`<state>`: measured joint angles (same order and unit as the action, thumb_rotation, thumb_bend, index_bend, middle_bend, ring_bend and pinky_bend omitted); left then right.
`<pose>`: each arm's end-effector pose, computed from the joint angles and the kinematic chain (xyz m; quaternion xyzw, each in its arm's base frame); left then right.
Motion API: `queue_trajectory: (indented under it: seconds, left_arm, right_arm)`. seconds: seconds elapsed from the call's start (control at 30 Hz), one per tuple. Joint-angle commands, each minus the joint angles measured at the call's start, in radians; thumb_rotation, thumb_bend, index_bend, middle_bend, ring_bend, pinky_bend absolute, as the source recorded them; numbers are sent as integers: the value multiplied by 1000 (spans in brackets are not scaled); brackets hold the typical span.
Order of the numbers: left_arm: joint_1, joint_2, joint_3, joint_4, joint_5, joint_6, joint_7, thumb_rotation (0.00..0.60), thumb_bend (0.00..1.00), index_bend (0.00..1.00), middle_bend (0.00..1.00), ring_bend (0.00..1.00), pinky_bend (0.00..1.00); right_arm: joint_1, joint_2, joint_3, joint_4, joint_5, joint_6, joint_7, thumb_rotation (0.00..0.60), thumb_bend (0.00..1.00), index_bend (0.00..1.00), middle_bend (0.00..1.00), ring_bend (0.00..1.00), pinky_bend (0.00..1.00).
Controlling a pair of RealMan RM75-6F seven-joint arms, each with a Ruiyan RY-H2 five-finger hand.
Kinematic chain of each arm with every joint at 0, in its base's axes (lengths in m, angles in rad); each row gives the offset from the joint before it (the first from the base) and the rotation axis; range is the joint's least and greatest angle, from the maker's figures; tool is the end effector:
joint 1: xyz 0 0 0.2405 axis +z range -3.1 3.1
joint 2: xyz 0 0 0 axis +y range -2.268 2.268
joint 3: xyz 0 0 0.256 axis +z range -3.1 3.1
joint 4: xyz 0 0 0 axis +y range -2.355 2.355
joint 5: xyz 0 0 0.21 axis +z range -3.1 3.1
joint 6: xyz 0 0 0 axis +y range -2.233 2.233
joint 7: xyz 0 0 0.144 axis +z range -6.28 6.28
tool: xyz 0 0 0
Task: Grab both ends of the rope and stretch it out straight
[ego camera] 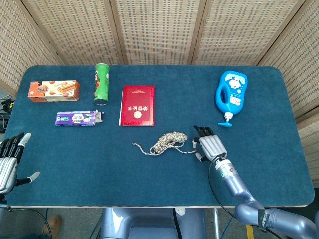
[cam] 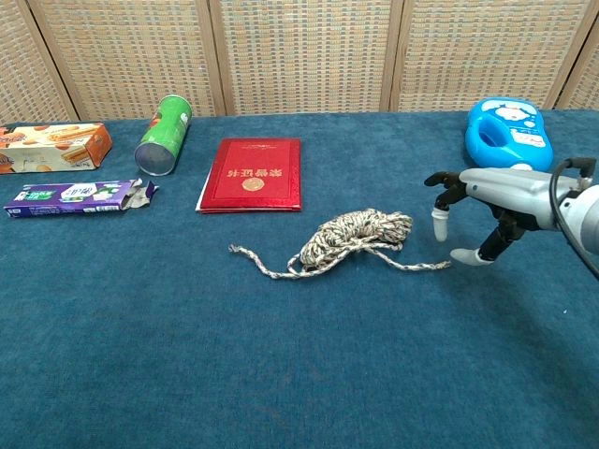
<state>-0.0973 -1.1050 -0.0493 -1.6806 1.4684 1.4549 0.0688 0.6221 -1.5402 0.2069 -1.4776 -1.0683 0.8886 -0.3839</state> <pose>-0.3018 0.1835 0.1546 -0.5983 -0.3959 -0.3747 0.5873 -0.1898 -0.3285 -0.0171 0.7267 -0.4307 0.3211 0.4281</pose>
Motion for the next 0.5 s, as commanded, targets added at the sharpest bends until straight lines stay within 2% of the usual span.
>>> queue_trajectory:
  seconds: [0.03, 0.5]
  left_arm:
    - [-1, -1, 1, -1, 0, -2, 4, 600, 0, 0, 0, 0, 0]
    - [-3, -2, 4, -1, -2, -5, 4, 600, 0, 0, 0, 0, 0]
  right_arm:
    - [13, -24, -6, 18, 14, 5, -10, 600, 359, 475, 0, 0, 0]
    - [23, -108, -32, 101, 17, 47, -12, 600, 358, 503, 0, 0, 0]
